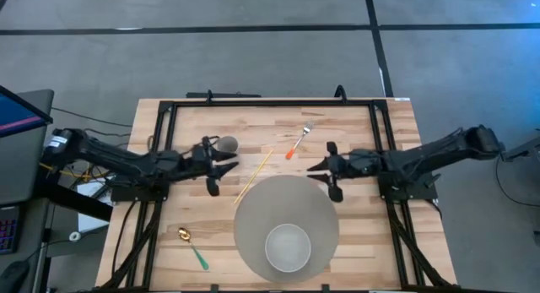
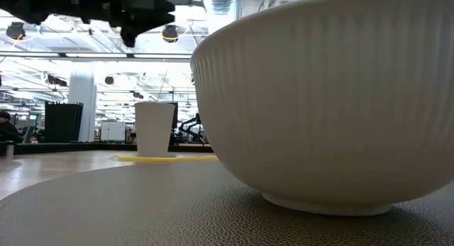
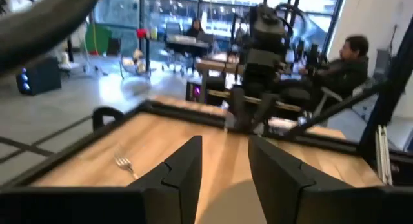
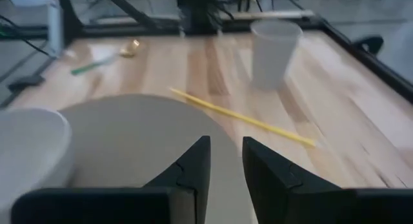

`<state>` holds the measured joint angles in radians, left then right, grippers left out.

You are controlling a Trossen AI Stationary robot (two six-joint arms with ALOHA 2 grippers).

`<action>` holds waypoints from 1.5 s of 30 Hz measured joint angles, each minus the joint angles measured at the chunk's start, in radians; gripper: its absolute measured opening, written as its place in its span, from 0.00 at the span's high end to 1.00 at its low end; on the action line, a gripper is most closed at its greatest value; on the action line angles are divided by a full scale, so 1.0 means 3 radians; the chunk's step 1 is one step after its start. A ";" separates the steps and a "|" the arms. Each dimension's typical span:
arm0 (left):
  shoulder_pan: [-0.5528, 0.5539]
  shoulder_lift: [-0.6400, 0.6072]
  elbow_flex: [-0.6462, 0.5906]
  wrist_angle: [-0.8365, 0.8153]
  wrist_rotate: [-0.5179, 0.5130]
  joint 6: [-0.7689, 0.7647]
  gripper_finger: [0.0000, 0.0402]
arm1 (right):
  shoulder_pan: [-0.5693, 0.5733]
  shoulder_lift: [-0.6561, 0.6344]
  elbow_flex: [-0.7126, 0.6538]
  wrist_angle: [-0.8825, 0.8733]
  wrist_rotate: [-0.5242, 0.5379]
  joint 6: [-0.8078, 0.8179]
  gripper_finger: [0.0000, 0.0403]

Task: Pick & Place Utensil
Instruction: Put the green spoon into the white bowl on the placemat

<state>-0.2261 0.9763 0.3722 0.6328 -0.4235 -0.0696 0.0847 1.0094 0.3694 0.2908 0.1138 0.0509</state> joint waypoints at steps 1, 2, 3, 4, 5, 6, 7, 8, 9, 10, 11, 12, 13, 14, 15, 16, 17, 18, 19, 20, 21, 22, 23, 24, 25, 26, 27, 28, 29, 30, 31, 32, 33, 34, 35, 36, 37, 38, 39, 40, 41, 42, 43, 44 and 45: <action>-0.0029 0.0119 0.0068 0.0002 0.0000 0.0018 0.68 | -0.0087 0.0020 -0.0024 -0.0001 -0.0033 -0.0002 0.79; -0.0058 0.0251 0.0155 0.0008 0.0006 0.0050 0.68 | -0.0169 0.0035 -0.0045 0.0007 -0.0040 -0.0007 0.79; -0.0089 0.0377 0.0248 0.0008 0.0007 0.0096 0.67 | -0.0258 0.0051 -0.0059 0.0001 -0.0040 -0.0023 0.79; -0.0116 0.0507 0.0345 0.0008 0.0006 0.0147 0.66 | -0.0342 0.0084 -0.0060 0.0013 -0.0038 -0.0040 0.79; -0.0140 0.0636 0.0449 0.0010 0.0004 0.0209 0.66 | -0.0417 0.0120 -0.0060 0.0018 -0.0036 -0.0063 0.79; -0.0168 0.0755 0.0541 0.0011 -0.0014 0.0241 0.65 | -0.0487 0.0153 -0.0060 0.0013 -0.0028 -0.0073 0.79; -0.0196 0.0853 0.0621 0.0006 -0.0036 0.0300 0.64 | -0.0550 0.0191 -0.0060 0.0016 -0.0029 -0.0078 0.79; -0.0229 0.0923 0.0685 -0.0025 -0.0066 0.0366 0.64 | -0.0606 0.0232 -0.0060 0.0018 -0.0029 -0.0080 0.79; -0.0259 0.0979 0.0743 -0.0069 -0.0104 0.0408 0.63 | -0.0655 0.0279 -0.0060 0.0017 -0.0029 -0.0081 0.79; -0.0298 0.1010 0.0782 -0.0124 -0.0166 0.0451 0.63 | -0.0692 0.0330 -0.0060 0.0015 -0.0029 -0.0081 0.79; -0.0339 0.1018 0.0799 -0.0204 -0.0245 0.0454 0.62 | -0.0726 0.0379 -0.0060 0.0014 -0.0029 -0.0083 0.79; -0.0385 0.1017 0.0804 -0.0301 -0.0337 0.0421 0.62 | -0.0754 0.0436 -0.0060 0.0020 -0.0029 -0.0083 0.79; -0.0431 0.1005 0.0806 -0.0431 -0.0423 0.0322 0.62 | -0.0780 0.0498 -0.0060 0.0019 -0.0029 -0.0083 0.79; -0.0481 0.0976 0.0806 -0.0620 -0.0483 0.0153 0.62 | -0.0804 0.0557 -0.0061 0.0016 -0.0029 -0.0093 0.79; -0.0528 0.0937 0.0806 -0.0815 -0.0495 -0.0043 0.61 | -0.0823 0.0619 -0.0061 0.0033 -0.0029 -0.0115 0.79; -0.0577 0.0893 0.0806 -0.1024 -0.0470 -0.0251 0.61 | -0.0842 0.0681 -0.0061 0.0062 -0.0029 -0.0146 0.79; -0.0633 0.0845 0.0806 -0.1251 -0.0387 -0.0424 0.61 | -0.0859 0.0735 -0.0061 0.0087 -0.0029 -0.0183 0.79; -0.0692 0.0802 0.0806 -0.1438 -0.0273 -0.0526 0.61 | -0.0872 0.0796 -0.0061 0.0140 -0.0029 -0.0205 0.79; -0.0766 0.0764 0.0806 -0.1580 -0.0123 -0.0569 0.62 | -0.0887 0.0854 -0.0061 0.0207 -0.0030 -0.0228 0.79; -0.0849 0.0730 0.0806 -0.1673 0.0026 -0.0572 0.62 | -0.0900 0.0899 -0.0061 0.0259 -0.0029 -0.0252 0.79; -0.0939 0.0697 0.0806 -0.1730 0.0127 -0.0572 0.62 | -0.0912 0.0943 -0.0061 0.0339 -0.0030 -0.0272 0.79; -0.1029 0.0663 0.0806 -0.1782 0.0210 -0.0581 0.63 | -0.0923 0.0988 -0.0060 0.0419 -0.0030 -0.0288 0.79; -0.1115 0.0636 0.0806 -0.1836 0.0269 -0.0607 0.63 | -0.0933 0.1026 -0.0058 0.0475 -0.0030 -0.0292 0.79; -0.1191 0.0620 0.0806 -0.1875 0.0303 -0.0673 0.63 | -0.0940 0.1059 -0.0058 0.0527 -0.0030 -0.0292 0.79; -0.1270 0.0606 0.0806 -0.1916 0.0330 -0.0784 0.63 | -0.0950 0.1081 -0.0058 0.0569 -0.0030 -0.0294 0.79; -0.1352 0.0595 0.0806 -0.1968 0.0346 -0.0943 0.63 | -0.0949 0.1101 -0.0058 0.0600 -0.0030 -0.0293 0.79; -0.1438 0.0592 0.0806 -0.2002 0.0372 -0.1152 0.63 | -0.0948 0.1116 -0.0057 0.0615 -0.0030 -0.0292 0.79; -0.1533 0.0602 0.0806 -0.2036 0.0393 -0.1351 0.63 | -0.0948 0.1120 -0.0057 0.0606 -0.0030 -0.0292 0.79; -0.1627 0.0625 0.0806 -0.2084 0.0410 -0.1537 0.63 | -0.0948 0.1120 -0.0057 0.0603 -0.0030 -0.0292 0.79; -0.1722 0.0658 0.0806 -0.2154 0.0441 -0.1704 0.64 | -0.0948 0.1119 -0.0057 0.0611 -0.0030 -0.0291 0.79; -0.1816 0.0700 0.0806 -0.2229 0.0485 -0.1845 0.64 | -0.0948 0.1118 -0.0057 0.0610 -0.0030 -0.0291 0.79; -0.1899 0.0749 0.0806 -0.2303 0.0552 -0.1965 0.65 | -0.0948 0.1118 -0.0057 0.0610 -0.0030 -0.0291 0.79; -0.1971 0.0796 0.0806 -0.2390 0.0634 -0.2079 0.65 | -0.0948 0.1118 -0.0057 0.0608 -0.0030 -0.0291 0.79; -0.2034 0.0845 0.0806 -0.2480 0.0714 -0.2197 0.66 | -0.0948 0.1118 -0.0057 0.0608 -0.0030 -0.0291 0.79; -0.2095 0.0900 0.0806 -0.2565 0.0776 -0.2314 0.66 | -0.0948 0.1118 -0.0057 0.0605 -0.0030 -0.0291 0.79; -0.2145 0.0961 0.0806 -0.2623 0.0830 -0.2410 0.67 | -0.0948 0.1118 -0.0057 0.0604 -0.0030 -0.0291 0.79; -0.2188 0.1024 0.0805 -0.2649 0.0896 -0.2475 0.68 | -0.0948 0.1118 -0.0057 0.0604 -0.0030 -0.0291 0.79; -0.2229 0.1088 0.0805 -0.2653 0.0961 -0.2497 0.68 | -0.0948 0.1118 -0.0057 0.0605 -0.0030 -0.0291 0.79; -0.2265 0.1152 0.0805 -0.2647 0.1020 -0.2503 0.69 | -0.0948 0.1118 -0.0057 0.0603 -0.0030 -0.0291 0.79; -0.2296 0.1217 0.0805 -0.2644 0.1087 -0.2504 0.70 | -0.0947 0.1118 -0.0057 0.0604 -0.0030 -0.0291 0.79; -0.2322 0.1281 0.0805 -0.2648 0.1145 -0.2504 0.70 | -0.0947 0.1118 -0.0057 0.0604 -0.0030 -0.0290 0.79; -0.2348 0.1343 0.0803 -0.2651 0.1202 -0.2504 0.71 | -0.0947 0.1118 -0.0057 0.0603 -0.0030 -0.0290 0.79; -0.2374 0.1398 0.0803 -0.2651 0.1260 -0.2504 0.71 | -0.0947 0.1118 -0.0057 0.0604 -0.0030 -0.0290 0.79; -0.2398 0.1453 0.0803 -0.2651 0.1302 -0.2504 0.71 | -0.0947 0.1118 -0.0057 0.0604 -0.0030 -0.0290 0.79; -0.2420 0.1505 0.0803 -0.2666 0.1345 -0.2504 0.71 | -0.0947 0.1118 -0.0057 0.0604 -0.0030 -0.0289 0.79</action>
<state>-0.9521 1.4277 0.6132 -0.1669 -0.0202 -0.8207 -0.1993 1.3449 0.3523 0.4721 0.1047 -0.0359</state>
